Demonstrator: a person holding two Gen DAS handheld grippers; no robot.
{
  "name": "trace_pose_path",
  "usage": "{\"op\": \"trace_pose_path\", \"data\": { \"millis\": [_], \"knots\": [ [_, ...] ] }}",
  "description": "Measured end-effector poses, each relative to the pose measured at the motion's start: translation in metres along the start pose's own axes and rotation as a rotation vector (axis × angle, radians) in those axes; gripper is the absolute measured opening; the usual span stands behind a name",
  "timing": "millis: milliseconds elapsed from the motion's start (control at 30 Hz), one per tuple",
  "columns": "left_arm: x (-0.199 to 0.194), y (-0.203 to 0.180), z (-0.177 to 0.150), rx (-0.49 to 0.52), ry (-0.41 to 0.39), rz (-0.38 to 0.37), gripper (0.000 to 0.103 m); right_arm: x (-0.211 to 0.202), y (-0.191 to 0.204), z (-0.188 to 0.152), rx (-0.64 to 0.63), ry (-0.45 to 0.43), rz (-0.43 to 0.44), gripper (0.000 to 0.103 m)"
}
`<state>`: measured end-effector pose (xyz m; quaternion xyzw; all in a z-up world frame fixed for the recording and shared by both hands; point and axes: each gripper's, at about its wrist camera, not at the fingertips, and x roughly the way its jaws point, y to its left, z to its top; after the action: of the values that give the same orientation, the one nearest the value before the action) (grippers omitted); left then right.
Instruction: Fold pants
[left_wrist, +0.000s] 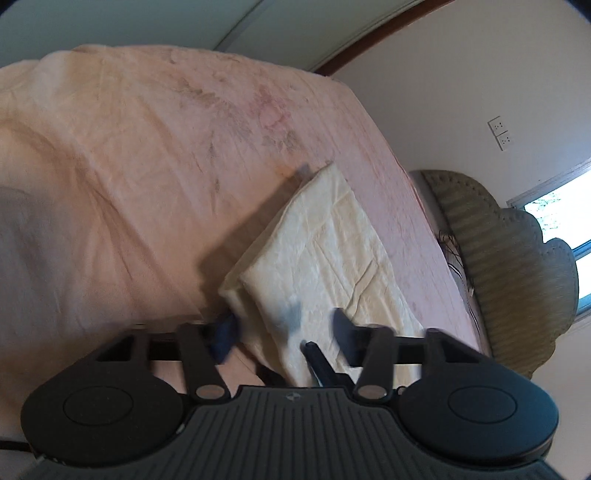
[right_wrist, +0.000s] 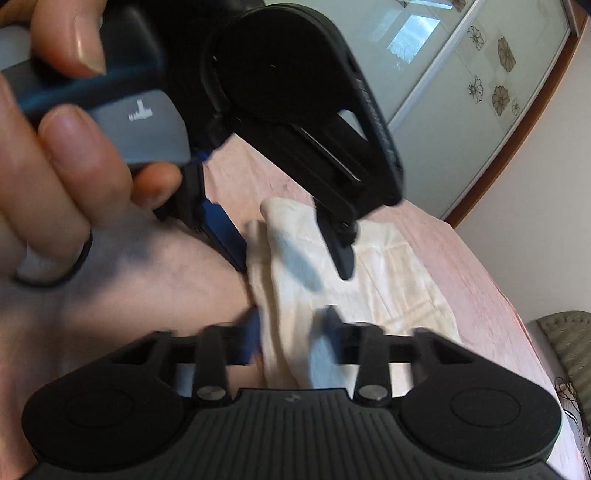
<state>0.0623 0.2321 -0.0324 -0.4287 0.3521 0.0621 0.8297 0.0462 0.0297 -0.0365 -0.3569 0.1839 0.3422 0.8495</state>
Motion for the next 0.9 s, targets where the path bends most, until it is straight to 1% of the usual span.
{"op": "trace_pose_path", "data": {
  "millis": [33,67,100,167,267,300,333,367,433,500,567,600,667,700,733,800,833,867,900],
  "knots": [
    [0.0,-0.001,0.0,0.016,-0.016,0.021,0.022,-0.001,-0.001,0.0,0.02,-0.011,0.004,0.016],
    [-0.001,0.0,-0.001,0.022,-0.029,0.021,0.016,0.001,-0.005,0.0,0.059,-0.02,0.021,0.015],
    [-0.004,0.002,-0.001,0.018,-0.046,0.003,0.015,-0.001,-0.012,0.0,0.115,-0.029,0.054,0.013],
    [-0.013,-0.003,-0.003,0.065,-0.099,0.002,0.015,-0.004,-0.026,0.003,0.207,-0.042,0.106,0.013],
    [-0.026,-0.018,-0.01,0.173,-0.176,0.025,0.014,-0.006,-0.033,0.007,0.259,-0.065,0.143,0.013],
    [-0.026,-0.021,-0.013,0.21,-0.181,0.051,0.014,-0.007,-0.032,0.008,0.262,-0.068,0.144,0.013],
    [-0.022,-0.021,-0.015,0.217,-0.176,0.075,0.014,-0.005,-0.031,0.008,0.26,-0.053,0.146,0.015],
    [-0.017,-0.018,-0.017,0.21,-0.164,0.102,0.014,0.0,-0.031,0.007,0.267,-0.03,0.163,0.016],
    [-0.014,-0.013,-0.019,0.208,-0.154,0.124,0.015,-0.003,-0.035,0.0,0.321,-0.009,0.196,0.018],
    [-0.016,-0.013,-0.021,0.229,-0.162,0.132,0.017,-0.025,-0.049,-0.013,0.415,-0.031,0.244,0.018],
    [-0.014,-0.019,-0.022,0.262,-0.165,0.153,0.017,-0.058,-0.069,-0.034,0.525,-0.067,0.247,0.018],
    [-0.014,-0.021,-0.023,0.274,-0.168,0.165,0.017,-0.073,-0.081,-0.046,0.574,-0.071,0.227,0.018],
    [-0.013,-0.026,-0.027,0.301,-0.182,0.188,0.017,-0.102,-0.106,-0.08,0.665,-0.047,0.134,0.018],
    [-0.013,-0.028,-0.028,0.321,-0.189,0.201,0.018,-0.115,-0.114,-0.1,0.693,-0.005,0.071,0.021],
    [-0.012,-0.031,-0.029,0.332,-0.196,0.21,0.018,-0.124,-0.12,-0.12,0.712,0.055,0.015,0.031],
    [-0.011,-0.033,-0.031,0.344,-0.203,0.224,0.018,-0.138,-0.13,-0.167,0.786,0.17,-0.085,0.042],
    [-0.012,-0.035,-0.032,0.349,-0.203,0.231,0.018,-0.147,-0.135,-0.19,0.847,0.206,-0.128,0.041],
    [-0.014,-0.037,-0.033,0.356,-0.205,0.242,0.021,-0.162,-0.14,-0.209,0.919,0.195,-0.174,0.041],
    [-0.015,-0.041,-0.033,0.371,-0.21,0.254,0.022,-0.182,-0.146,-0.226,0.998,0.16,-0.215,0.041]
  ]
}}
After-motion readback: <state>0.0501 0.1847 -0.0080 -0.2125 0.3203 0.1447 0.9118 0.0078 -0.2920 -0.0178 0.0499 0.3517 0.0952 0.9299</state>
